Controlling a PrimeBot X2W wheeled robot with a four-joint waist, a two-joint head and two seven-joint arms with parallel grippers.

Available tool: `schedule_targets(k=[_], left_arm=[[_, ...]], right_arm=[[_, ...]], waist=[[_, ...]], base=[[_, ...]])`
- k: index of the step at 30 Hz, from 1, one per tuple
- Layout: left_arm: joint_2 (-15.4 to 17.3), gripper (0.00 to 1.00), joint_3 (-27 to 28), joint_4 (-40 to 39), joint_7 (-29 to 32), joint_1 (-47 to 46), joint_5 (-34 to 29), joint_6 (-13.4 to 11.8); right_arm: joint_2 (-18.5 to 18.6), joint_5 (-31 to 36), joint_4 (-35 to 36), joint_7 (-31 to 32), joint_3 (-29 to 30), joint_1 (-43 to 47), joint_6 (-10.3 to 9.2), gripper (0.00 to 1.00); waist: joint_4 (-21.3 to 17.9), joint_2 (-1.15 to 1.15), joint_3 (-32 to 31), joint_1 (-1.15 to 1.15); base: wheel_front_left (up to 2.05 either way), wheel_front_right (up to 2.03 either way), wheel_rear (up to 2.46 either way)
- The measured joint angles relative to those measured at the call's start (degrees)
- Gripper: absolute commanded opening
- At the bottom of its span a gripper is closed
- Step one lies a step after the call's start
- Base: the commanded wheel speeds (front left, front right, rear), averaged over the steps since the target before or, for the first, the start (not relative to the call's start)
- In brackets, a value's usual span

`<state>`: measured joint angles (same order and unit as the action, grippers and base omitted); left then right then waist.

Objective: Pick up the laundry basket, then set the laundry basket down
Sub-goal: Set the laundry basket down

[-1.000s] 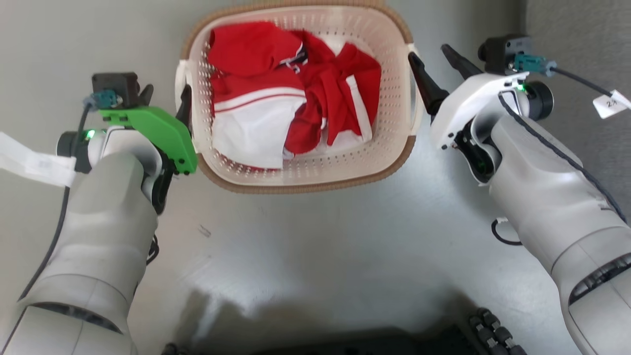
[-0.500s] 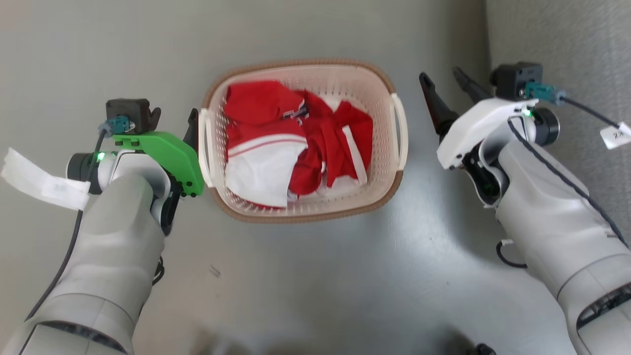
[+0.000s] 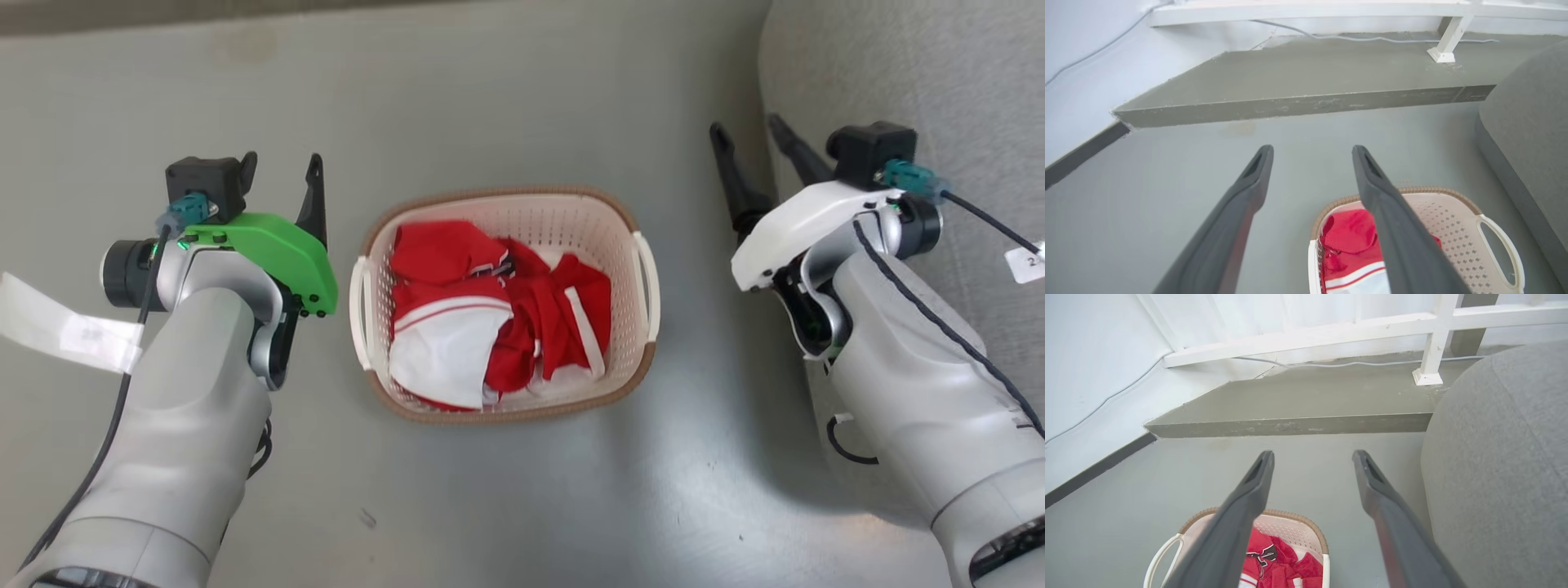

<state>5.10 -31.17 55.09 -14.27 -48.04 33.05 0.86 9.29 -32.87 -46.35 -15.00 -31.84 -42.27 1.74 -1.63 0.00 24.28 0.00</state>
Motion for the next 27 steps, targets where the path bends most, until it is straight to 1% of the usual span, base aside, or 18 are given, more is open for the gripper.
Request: schedule_targets(k=[3,9,11,14,18,19,24,27], left_arm=[[0.40,1.00,1.13,-3.43,-0.02,1.14,-1.25,-1.52],[1.25,1.00,2.90,-9.90,-0.15,4.28,-3.26,-3.68],[1.46,1.00,3.44,-12.34,-0.16,5.29,-3.70,-4.26],[2.24,1.00,4.14,-15.70,-0.16,7.16,-5.50,-5.19],[3.32,1.00,5.60,-19.91,-0.16,10.48,-6.65,-5.92],[3.49,1.00,5.98,-21.57,-0.16,12.55,-7.06,-5.95],[3.53,1.00,6.69,-25.60,-0.16,17.45,-8.36,-6.44],[3.49,1.00,6.98,-27.98,-0.16,20.14,-9.39,-6.51]], right_arm=[[0.30,1.66,3.14,0.00,1.40,0.96,-0.94,1.00],[0.55,3.54,8.88,0.00,4.08,4.64,-2.93,1.00],[0.70,4.77,10.50,0.00,4.69,5.95,-2.93,1.00],[0.63,5.68,12.87,0.00,5.36,7.88,-3.45,1.00],[0.57,6.94,16.10,0.00,6.34,10.30,-4.37,1.00],[0.57,8.03,17.37,0.00,6.73,11.56,-4.46,1.00],[0.81,9.07,20.24,0.00,8.01,15.64,-5.32,1.00],[1.01,9.28,21.70,0.00,8.92,18.12,-5.42,1.00]], waist=[[-0.12,0.00,-1.79,0.00],[-0.30,0.00,-4.62,0.00],[-0.29,0.00,-5.40,0.00],[-0.31,0.00,-6.54,0.00],[-0.46,0.00,-7.99,0.00],[-0.59,0.00,-8.73,0.00],[-0.81,0.00,-10.66,0.00],[-0.82,0.00,-11.83,0.00]], base=[[0.00,0.00,0.00],[0.00,0.00,0.00],[0.00,0.00,0.00],[0.00,0.00,0.00],[0.00,0.00,0.00],[0.00,0.00,0.00],[0.00,0.00,0.00],[0.00,0.00,0.00]])
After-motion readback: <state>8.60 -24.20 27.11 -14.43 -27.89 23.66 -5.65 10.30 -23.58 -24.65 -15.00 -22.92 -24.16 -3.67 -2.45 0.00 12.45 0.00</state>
